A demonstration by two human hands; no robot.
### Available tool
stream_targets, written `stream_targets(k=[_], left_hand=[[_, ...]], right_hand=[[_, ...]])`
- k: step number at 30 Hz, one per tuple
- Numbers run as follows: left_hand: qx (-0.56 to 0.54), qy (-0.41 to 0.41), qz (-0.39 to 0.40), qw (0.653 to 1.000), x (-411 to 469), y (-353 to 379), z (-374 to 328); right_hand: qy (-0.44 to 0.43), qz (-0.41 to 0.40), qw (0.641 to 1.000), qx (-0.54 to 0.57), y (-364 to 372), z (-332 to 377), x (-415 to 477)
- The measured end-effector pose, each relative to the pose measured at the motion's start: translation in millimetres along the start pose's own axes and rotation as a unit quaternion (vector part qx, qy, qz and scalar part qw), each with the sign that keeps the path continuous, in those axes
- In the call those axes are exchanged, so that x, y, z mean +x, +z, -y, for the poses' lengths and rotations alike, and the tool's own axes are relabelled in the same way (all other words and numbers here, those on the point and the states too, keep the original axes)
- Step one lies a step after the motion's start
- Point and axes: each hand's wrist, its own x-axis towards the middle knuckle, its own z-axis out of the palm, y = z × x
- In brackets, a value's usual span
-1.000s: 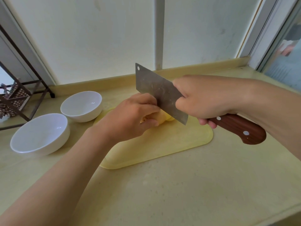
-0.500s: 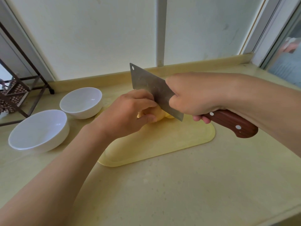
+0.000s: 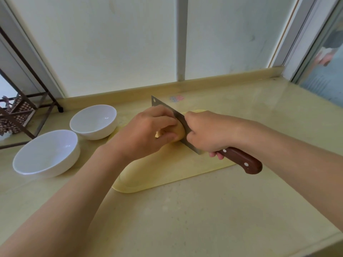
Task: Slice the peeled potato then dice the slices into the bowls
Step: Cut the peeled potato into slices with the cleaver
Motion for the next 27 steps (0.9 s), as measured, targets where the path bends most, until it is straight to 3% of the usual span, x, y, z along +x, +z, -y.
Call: stream_targets(k=[12,27], left_hand=[[0.043,0.037,0.001,0.998,0.6,1.2,-3.3],[0.039,0.043,0.033,0.998,0.5,-3.9,-3.9]], right_hand=[[-0.011,-0.068,0.997,0.042,-27.3,-6.8,-14.3],[-0.016,-0.084,0.996,0.021,-43.1,-3.5,-20.4]])
